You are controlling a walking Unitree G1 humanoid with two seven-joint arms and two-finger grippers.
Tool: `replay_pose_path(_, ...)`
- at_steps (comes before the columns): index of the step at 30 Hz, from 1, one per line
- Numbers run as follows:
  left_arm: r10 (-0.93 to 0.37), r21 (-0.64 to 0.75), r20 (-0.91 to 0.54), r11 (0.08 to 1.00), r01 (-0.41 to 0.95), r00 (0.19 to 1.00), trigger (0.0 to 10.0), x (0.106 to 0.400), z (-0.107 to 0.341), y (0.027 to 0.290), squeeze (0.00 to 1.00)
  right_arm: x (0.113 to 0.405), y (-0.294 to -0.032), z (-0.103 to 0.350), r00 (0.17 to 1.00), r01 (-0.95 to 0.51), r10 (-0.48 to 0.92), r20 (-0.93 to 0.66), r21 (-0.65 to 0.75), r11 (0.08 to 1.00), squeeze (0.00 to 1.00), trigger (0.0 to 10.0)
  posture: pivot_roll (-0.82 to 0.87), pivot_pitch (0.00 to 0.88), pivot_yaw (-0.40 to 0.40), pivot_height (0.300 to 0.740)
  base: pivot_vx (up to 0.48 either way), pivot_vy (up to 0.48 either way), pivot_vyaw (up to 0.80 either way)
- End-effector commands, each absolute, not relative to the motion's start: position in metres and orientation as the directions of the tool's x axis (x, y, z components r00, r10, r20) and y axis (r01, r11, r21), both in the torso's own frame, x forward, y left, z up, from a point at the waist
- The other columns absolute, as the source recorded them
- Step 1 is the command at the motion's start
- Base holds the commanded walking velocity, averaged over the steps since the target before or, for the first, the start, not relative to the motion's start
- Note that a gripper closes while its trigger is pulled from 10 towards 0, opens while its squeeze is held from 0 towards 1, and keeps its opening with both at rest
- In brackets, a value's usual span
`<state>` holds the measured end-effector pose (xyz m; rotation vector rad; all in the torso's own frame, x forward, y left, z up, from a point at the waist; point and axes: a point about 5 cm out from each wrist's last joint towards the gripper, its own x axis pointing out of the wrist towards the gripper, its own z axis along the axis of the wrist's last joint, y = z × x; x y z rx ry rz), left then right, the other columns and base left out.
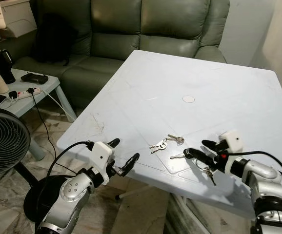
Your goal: Hang keys on a hook
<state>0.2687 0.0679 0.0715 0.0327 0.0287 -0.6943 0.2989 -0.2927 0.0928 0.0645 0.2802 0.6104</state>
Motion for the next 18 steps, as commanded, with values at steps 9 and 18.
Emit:
replay_pose_path(9, -0.648, 0.046, -0.036, 0.759, 0.649, 0.76, 10.0, 0.269, 0.075, 0.069, 0.0, 0.288, -0.288, 0.088, 0.741, -0.615, 0.639, -0.205, 0.175, 0.769, 0.0, 10.0, -0.05, 0.0, 0.046, 0.74, 0.0, 0.0, 0.0)
replay_pose_path(18, -0.654, 0.045, -0.04, 0.754, 0.655, 0.756, 10.0, 0.271, 0.075, 0.069, 0.0, 0.277, -0.303, 0.088, 0.76, -0.59, 0.597, -0.257, 0.114, 0.799, 0.0, 10.0, -0.06, 0.0, 0.052, 0.74, 0.0, 0.0, 0.0)
